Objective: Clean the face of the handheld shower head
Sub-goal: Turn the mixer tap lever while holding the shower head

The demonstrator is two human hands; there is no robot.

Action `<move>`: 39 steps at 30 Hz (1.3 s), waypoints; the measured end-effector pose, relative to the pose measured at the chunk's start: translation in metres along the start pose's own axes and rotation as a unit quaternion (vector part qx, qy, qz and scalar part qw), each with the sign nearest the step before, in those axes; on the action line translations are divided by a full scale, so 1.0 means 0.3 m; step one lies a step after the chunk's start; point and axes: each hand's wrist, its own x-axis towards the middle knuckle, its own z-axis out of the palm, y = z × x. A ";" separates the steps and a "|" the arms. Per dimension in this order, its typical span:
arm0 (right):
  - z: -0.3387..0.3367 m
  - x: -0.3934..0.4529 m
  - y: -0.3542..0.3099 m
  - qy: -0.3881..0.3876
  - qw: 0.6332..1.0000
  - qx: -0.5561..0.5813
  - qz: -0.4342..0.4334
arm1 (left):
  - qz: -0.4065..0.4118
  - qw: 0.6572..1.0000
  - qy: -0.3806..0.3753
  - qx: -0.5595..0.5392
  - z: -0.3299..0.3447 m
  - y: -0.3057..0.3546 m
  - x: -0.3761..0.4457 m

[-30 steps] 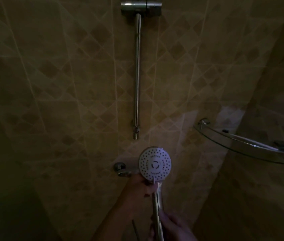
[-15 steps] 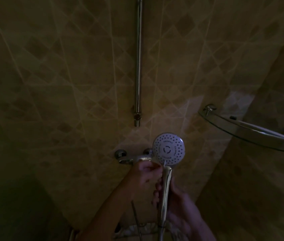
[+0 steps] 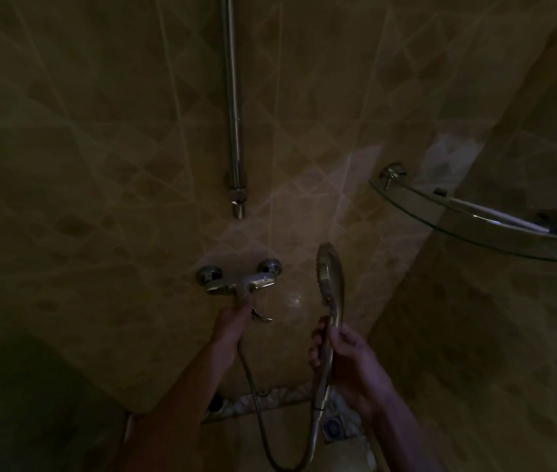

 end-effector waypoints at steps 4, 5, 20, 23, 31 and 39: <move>-0.061 0.032 0.006 -0.002 0.996 0.083 0.014 | -0.086 0.993 -0.004 -0.086 0.005 -0.198 0.254; -0.077 0.037 0.004 0.003 0.994 0.105 0.024 | -0.103 0.987 -0.025 -0.120 0.023 -0.182 0.221; -0.316 0.079 0.151 0.261 0.961 -0.087 -0.013 | -0.023 0.992 0.045 -0.114 0.073 -0.193 0.249; -0.336 0.068 0.166 0.270 0.958 -0.091 -0.022 | -0.048 0.987 0.039 -0.146 0.075 -0.155 0.231; -0.325 0.058 0.121 0.261 0.964 -0.007 -0.040 | -0.099 0.991 0.035 -0.081 0.063 -0.155 0.256; -0.288 0.029 0.116 0.263 0.964 -0.021 -0.043 | -0.113 0.992 -0.001 -0.054 0.047 -0.146 0.260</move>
